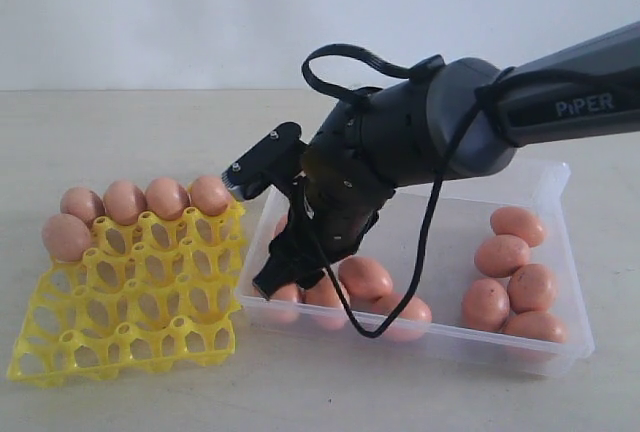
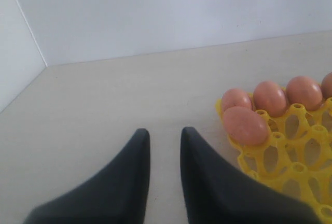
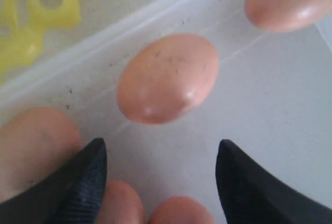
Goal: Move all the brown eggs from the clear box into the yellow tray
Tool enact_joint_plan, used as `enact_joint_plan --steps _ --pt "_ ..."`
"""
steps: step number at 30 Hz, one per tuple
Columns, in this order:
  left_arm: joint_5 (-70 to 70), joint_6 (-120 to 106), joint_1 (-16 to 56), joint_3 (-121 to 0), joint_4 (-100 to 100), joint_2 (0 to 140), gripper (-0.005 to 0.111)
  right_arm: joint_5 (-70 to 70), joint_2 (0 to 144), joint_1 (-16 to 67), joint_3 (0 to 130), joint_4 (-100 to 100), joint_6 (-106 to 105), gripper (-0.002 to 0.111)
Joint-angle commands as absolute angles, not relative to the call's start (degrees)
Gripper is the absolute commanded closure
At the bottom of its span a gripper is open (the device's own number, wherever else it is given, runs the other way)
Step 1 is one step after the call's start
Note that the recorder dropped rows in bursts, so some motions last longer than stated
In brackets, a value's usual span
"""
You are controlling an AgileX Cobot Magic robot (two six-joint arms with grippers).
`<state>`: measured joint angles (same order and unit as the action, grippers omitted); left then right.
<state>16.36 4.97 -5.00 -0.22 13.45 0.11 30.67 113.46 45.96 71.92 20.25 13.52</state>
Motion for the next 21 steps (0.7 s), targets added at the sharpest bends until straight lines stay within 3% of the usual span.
enact_joint_plan --steps 1,21 --pt "16.2 5.1 -5.1 0.0 13.3 0.0 0.085 36.2 110.8 45.8 71.8 21.7 9.9 0.049" --pt "16.2 5.1 -5.1 0.0 13.3 0.0 0.085 43.7 104.5 44.5 68.4 21.8 6.0 0.049"
